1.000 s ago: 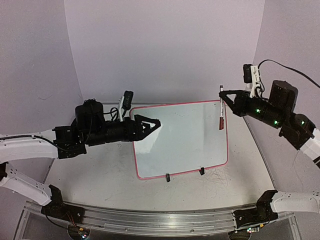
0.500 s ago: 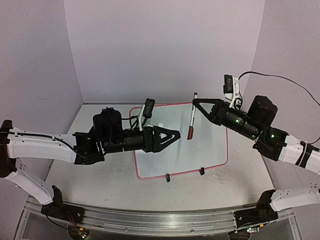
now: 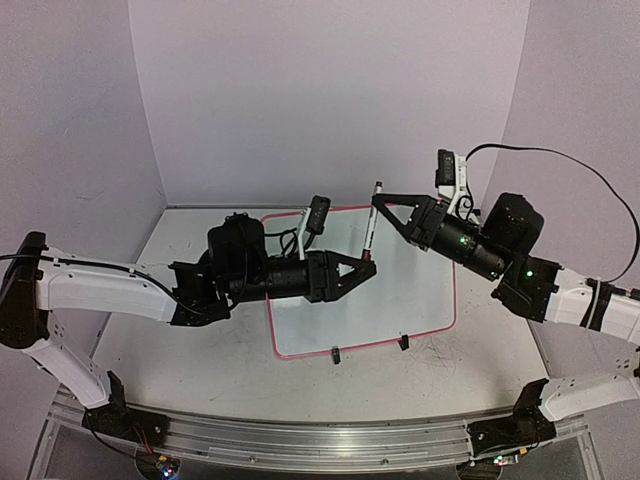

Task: Write a sentence on the whiteboard
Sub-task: Pass from the right arm to the left

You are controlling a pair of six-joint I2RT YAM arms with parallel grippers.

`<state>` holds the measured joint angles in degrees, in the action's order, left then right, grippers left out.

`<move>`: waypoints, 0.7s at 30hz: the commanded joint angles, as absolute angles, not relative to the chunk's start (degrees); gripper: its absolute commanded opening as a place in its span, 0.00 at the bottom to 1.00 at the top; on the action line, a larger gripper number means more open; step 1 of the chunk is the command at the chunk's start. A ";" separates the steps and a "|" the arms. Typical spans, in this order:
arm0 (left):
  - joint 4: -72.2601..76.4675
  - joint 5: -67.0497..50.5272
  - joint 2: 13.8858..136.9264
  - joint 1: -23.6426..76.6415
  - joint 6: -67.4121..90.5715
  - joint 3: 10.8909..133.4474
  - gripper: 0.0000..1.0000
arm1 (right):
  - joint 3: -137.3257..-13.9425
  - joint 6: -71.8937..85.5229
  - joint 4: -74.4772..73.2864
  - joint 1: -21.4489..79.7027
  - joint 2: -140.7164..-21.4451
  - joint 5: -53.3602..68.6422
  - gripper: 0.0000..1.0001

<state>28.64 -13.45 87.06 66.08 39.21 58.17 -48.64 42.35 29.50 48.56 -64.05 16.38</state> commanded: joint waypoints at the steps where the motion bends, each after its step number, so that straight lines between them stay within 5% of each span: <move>1: 32.14 -14.30 86.74 66.36 38.76 60.26 0.44 | -49.77 43.26 32.89 48.83 -63.14 16.67 0.00; 15: 32.20 -12.70 85.11 66.24 36.15 58.80 0.00 | -50.56 43.94 29.03 49.08 -65.11 22.75 0.00; 17: 32.10 -12.60 84.44 66.20 35.35 58.07 0.00 | -52.38 41.75 24.90 49.07 -65.46 23.78 0.12; 21: 29.83 -15.24 82.00 65.23 33.13 55.06 0.00 | -56.25 33.16 11.65 49.13 -64.82 23.47 0.56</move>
<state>29.84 -13.84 86.42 66.36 36.56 57.08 -51.66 40.77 23.21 48.60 -65.21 20.49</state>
